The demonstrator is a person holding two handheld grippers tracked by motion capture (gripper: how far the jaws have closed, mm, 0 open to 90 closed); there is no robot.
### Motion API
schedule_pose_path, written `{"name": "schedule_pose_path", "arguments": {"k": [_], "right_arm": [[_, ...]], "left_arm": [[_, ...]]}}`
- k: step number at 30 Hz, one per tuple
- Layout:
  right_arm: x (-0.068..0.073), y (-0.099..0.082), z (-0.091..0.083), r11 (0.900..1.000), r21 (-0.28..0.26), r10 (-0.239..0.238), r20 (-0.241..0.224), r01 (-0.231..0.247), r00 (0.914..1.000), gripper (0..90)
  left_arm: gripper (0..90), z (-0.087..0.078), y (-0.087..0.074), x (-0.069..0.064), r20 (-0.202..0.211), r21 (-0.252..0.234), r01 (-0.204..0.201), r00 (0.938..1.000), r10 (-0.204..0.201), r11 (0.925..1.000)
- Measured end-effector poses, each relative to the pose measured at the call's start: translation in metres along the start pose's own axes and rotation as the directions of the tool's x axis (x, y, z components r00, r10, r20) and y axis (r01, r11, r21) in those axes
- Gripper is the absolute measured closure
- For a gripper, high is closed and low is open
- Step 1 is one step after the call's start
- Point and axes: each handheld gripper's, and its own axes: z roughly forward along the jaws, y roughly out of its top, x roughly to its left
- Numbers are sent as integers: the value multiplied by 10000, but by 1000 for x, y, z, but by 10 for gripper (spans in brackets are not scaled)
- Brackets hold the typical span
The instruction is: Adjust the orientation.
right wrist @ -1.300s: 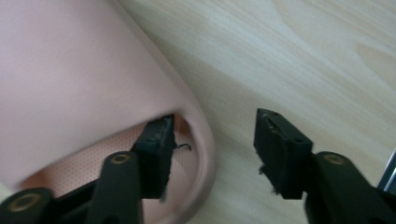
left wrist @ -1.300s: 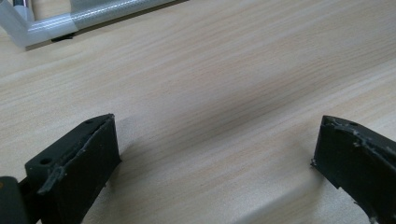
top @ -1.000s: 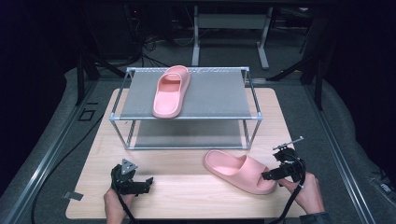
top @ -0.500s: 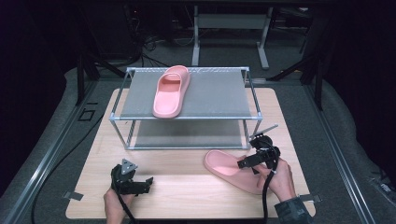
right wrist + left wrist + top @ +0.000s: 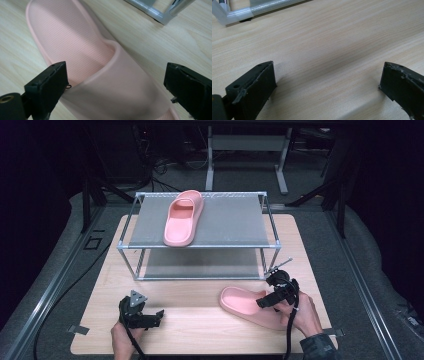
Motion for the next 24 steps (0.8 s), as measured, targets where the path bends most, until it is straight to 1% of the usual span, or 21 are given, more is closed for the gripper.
{"name": "schedule_pose_path", "arguments": {"k": [1, 2, 3, 4, 5, 6, 7, 9, 10, 11, 12, 13, 14, 15, 16, 17, 18, 19, 20, 21, 24], "right_arm": [[-1, -1, -1, 9999, 85, -82, 74, 82, 9999, 52], [-2, -2, -2, 9997, -6, -230, -89, 230, 9997, 51], [-2, -2, -3, 9995, 78, -292, 64, 291, 9996, 43], [-2, -3, -3, 9996, 120, -255, 95, 253, 9996, 39], [-2, -4, -4, 9999, 83, -134, 88, 134, 9999, 29], [-1, -6, -5, 9999, 47, 136, 363, -138, 9992, 20], [0, -8, -5, 9995, -33, 311, 476, -309, 9984, 20], [4, -13, -8, 9966, -193, 813, 649, -802, 9946, 15], [6, -16, -9, 9947, -236, 1014, 820, -997, 9915, 14], [7, -18, -10, 9928, -298, 1179, 564, -1164, 9914, 14], [9, -20, -10, 9912, -292, 1319, 1067, -1294, 9855, 14], [11, -22, -11, 9888, -333, 1481, 926, -1456, 9846, 15], [11, -24, -11, 9881, -318, 1529, 910, -1506, 9840, 19], [11, -25, -11, 9862, -323, 1647, 797, -1626, 9831, 20], [12, -26, -11, 9859, -267, 1671, 972, -1653, 9811, 24], [12, -27, -11, 9847, -246, 1739, 910, -1723, 9806, 34], [9, -28, -11, 9837, -255, 1789, 415, -1779, 9830, 36], [7, -28, -11, 9824, -185, 1861, 194, -1857, 9823, 40], [7, -28, -10, 9821, -153, 1881, 283, -1877, 9817, 58], [7, -28, -10, 9823, -182, 1869, 277, -1865, 9820, 94], [5, -26, -10, 9834, -117, 1809, -62, -1810, 9835, 104]], "left_arm": [[0, 0, 0, 0, -1, 2, -5, 10000, 5, 10000], [0, 0, 0, 0, 0, 2, -1, 10000, 1, 10000], [0, 0, 0, 0, 1, 0, -1, 10000, 1, 10000], [0, 0, 0, 0, 1, 1, 0, 10000, 0, 10000], [0, 0, 0, 0, 1, 2, 1, 10000, -1, 10000], [0, 0, 0, 0, 1, 3, -2, 10000, 2, 10000], [0, 0, 0, 0, 0, 2, -2, 10000, 2, 10000], [0, 0, 0, 0, 1, 2, -3, 10000, 3, 10000], [0, 0, 0, 0, 1, 1, -3, 10000, 3, 10000], [0, 0, 0, 0, 0, -1, 0, 10000, 0, 10000], [0, 0, 0, 0, 1, 3, -5, 10000, 5, 10000], [0, 0, 0, 0, -1, 2, -3, 10000, 3, 10000], [0, 0, 0, 0, 1, 2, -4, 10000, 4, 10000], [0, 0, 0, 0, -1, 2, -2, 10000, 2, 10000], [0, 0, 0, 0, -1, -1, -1, 10000, 1, 10000], [0, 0, 0, 0, -2, -1, -1, 10000, 1, 10000], [0, 0, 0, 0, 0, -3, 1, 10000, -1, 10000], [0, 0, 0, 0, 0, 0, -1, 10000, 1, 10000], [0, 0, 0, 0, 0, 1, -3, 10000, 3, 10000], [0, 0, 0, 0, -1, 0, -2, 10000, 2, 10000], [0, 0, 0, 0, -2, 0, 0, 10000, 0, 10000]]}}
